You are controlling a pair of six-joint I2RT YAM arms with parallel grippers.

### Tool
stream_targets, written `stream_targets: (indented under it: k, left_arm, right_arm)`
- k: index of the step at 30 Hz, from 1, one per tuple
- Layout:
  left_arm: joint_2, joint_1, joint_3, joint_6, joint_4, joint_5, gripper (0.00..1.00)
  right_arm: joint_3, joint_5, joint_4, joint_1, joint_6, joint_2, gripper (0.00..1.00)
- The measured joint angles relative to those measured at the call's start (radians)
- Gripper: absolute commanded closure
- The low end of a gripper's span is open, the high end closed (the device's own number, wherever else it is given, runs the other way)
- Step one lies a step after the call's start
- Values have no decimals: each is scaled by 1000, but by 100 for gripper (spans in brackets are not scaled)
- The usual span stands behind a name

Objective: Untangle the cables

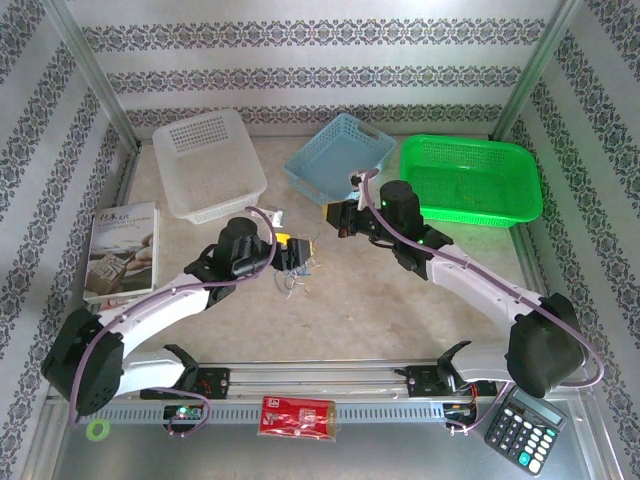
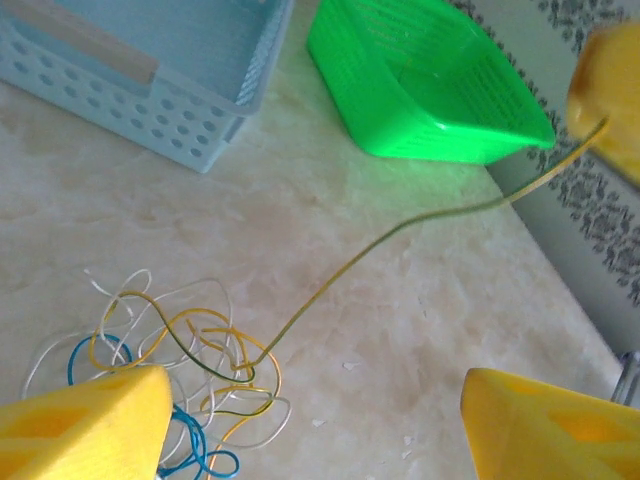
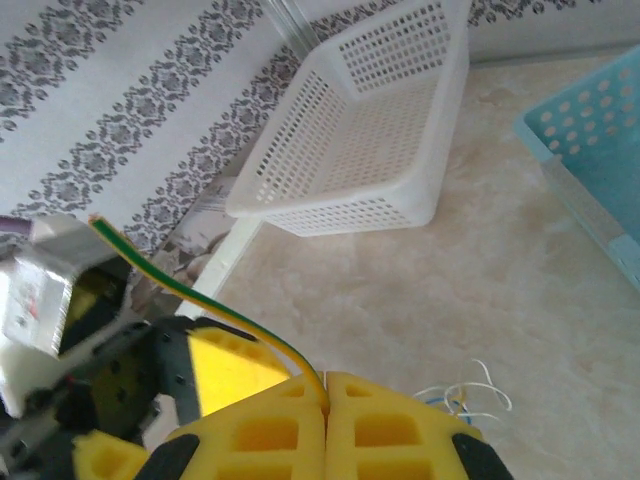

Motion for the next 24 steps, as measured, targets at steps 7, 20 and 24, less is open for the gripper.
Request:
stream_targets:
  k: [7,20,24]
  left_arm:
    - [149,-27,84,79,54,-61,21]
    - [287,-31,108,103,168,-99,64]
    - [287,-31,80,92,201,-99,68]
  right_arm:
    - [15,-15,-25,27,17,0,100]
    - [95,-45,-45,54,74,-27,100]
    - [133,-51,-45,54,92,-60,100]
